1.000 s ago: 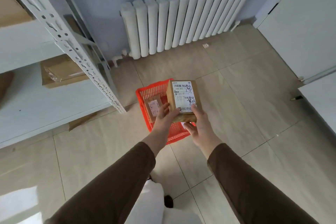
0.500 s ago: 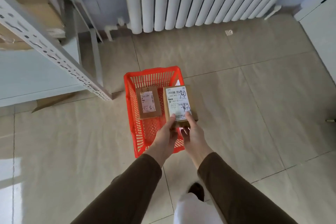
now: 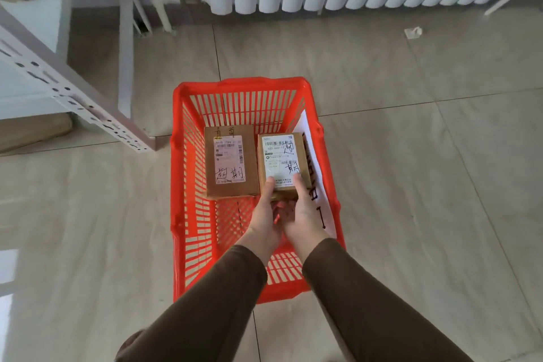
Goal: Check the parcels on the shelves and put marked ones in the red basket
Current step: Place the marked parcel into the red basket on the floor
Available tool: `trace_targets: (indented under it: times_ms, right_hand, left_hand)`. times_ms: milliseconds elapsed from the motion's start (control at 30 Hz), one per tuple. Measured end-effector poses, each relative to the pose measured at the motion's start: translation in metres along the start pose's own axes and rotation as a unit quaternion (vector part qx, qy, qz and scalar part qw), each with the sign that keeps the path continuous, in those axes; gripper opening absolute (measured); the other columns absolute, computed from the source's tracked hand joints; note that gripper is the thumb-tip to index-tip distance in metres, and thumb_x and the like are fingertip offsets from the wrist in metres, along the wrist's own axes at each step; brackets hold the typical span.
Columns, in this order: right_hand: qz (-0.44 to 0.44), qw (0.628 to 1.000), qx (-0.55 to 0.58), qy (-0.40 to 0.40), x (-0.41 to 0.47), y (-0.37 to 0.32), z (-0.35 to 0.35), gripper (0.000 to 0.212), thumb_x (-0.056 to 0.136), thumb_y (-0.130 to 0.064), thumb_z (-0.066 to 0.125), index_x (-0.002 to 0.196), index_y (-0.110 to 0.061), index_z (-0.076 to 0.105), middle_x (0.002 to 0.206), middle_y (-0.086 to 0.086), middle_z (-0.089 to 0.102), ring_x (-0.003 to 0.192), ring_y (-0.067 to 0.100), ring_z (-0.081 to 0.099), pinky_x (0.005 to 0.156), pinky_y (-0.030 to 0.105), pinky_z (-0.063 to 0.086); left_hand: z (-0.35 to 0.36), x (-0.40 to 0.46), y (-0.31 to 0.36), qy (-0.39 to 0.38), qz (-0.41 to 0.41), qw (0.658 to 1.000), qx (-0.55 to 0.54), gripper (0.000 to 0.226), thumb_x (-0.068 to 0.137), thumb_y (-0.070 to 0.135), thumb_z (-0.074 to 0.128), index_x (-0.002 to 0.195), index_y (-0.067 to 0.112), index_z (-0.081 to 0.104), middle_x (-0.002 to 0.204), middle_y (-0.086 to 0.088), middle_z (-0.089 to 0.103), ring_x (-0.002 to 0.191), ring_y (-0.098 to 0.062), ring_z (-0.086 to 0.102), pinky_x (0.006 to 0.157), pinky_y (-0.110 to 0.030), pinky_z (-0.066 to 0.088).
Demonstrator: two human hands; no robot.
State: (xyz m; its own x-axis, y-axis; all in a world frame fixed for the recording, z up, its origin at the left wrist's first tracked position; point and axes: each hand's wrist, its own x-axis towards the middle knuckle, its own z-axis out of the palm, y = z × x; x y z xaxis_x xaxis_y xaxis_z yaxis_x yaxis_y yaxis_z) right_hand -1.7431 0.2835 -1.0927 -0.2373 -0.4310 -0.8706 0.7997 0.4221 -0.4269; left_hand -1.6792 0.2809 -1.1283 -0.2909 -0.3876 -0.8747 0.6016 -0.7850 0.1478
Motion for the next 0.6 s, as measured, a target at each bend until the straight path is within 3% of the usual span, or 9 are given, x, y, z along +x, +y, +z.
trace_targets:
  times_ms: [100, 200, 267, 400, 467, 533, 600]
  right_hand:
    - [0.006, 1.000, -0.011, 0.000, 0.037, 0.006, -0.001, 0.040, 0.090, -0.047, 0.072, 0.114, -0.016, 0.072, 0.096, 0.007, 0.078, 0.094, 0.020, 0.069, 0.073, 0.029, 0.052]
    - [0.001, 1.000, -0.029, 0.003, 0.070, 0.012, 0.000, 0.043, 0.088, -0.054, 0.073, 0.116, -0.022, 0.071, 0.112, 0.007, 0.074, 0.104, 0.022, 0.066, 0.079, 0.032, 0.052]
    - [-0.001, 1.000, -0.025, 0.005, 0.089, 0.015, 0.003, 0.044, 0.086, -0.054, 0.074, 0.116, -0.022, 0.071, 0.111, 0.006, 0.075, 0.105, 0.023, 0.067, 0.085, 0.035, 0.053]
    - [-0.002, 1.000, -0.027, -0.009, 0.124, 0.021, 0.005, 0.040, 0.089, -0.054, 0.072, 0.110, -0.020, 0.073, 0.092, 0.003, 0.081, 0.096, 0.020, 0.071, 0.096, 0.038, 0.053]
    - [0.000, 0.999, -0.036, -0.018, 0.134, 0.023, 0.009, 0.044, 0.087, -0.055, 0.073, 0.114, -0.020, 0.073, 0.089, 0.002, 0.082, 0.093, 0.021, 0.075, 0.094, 0.039, 0.055]
    - [-0.005, 0.999, -0.047, -0.014, 0.140, 0.026, 0.013, 0.053, 0.083, -0.057, 0.076, 0.121, -0.021, 0.071, 0.096, 0.004, 0.082, 0.088, 0.022, 0.078, 0.086, 0.039, 0.057]
    - [-0.010, 0.998, -0.065, 0.001, 0.149, 0.029, 0.015, 0.068, 0.071, -0.063, 0.083, 0.126, -0.027, 0.068, 0.104, 0.004, 0.080, 0.092, 0.024, 0.078, 0.087, 0.042, 0.058]
  left_hand:
    - [-0.002, 0.029, -0.001, -0.012, 0.014, 1.000, -0.021, 0.058, 0.086, 0.058, 0.074, 0.123, 0.012, 0.071, 0.120, -0.009, 0.076, 0.118, -0.025, 0.068, 0.112, -0.043, 0.047]
    - [-0.005, 0.057, 0.000, -0.026, 0.022, 0.999, -0.023, 0.053, 0.088, 0.055, 0.073, 0.122, 0.014, 0.072, 0.109, -0.007, 0.080, 0.116, -0.024, 0.068, 0.112, -0.042, 0.046]
    - [-0.008, 0.077, 0.001, -0.026, 0.021, 0.999, -0.038, 0.056, 0.084, 0.056, 0.076, 0.122, 0.015, 0.072, 0.108, -0.006, 0.081, 0.117, -0.025, 0.068, 0.114, -0.043, 0.045]
    - [-0.005, 0.101, 0.002, -0.026, 0.024, 0.998, -0.053, 0.092, 0.052, 0.066, 0.090, 0.127, 0.018, 0.069, 0.121, -0.007, 0.075, 0.123, -0.029, 0.064, 0.118, -0.046, 0.039]
    - [-0.005, 0.114, 0.006, -0.021, 0.033, 0.998, -0.056, 0.085, 0.061, 0.069, 0.084, 0.129, 0.020, 0.068, 0.123, -0.007, 0.074, 0.124, -0.029, 0.063, 0.119, -0.046, 0.038]
    - [-0.004, 0.120, 0.009, -0.012, 0.037, 0.999, -0.027, 0.078, 0.071, 0.076, 0.074, 0.129, 0.023, 0.069, 0.125, -0.006, 0.074, 0.124, -0.029, 0.064, 0.118, -0.048, 0.040]
    - [-0.006, 0.126, 0.008, -0.007, 0.038, 0.999, -0.012, 0.074, 0.074, 0.077, 0.072, 0.126, 0.024, 0.070, 0.126, -0.005, 0.074, 0.124, -0.029, 0.064, 0.117, -0.048, 0.040]
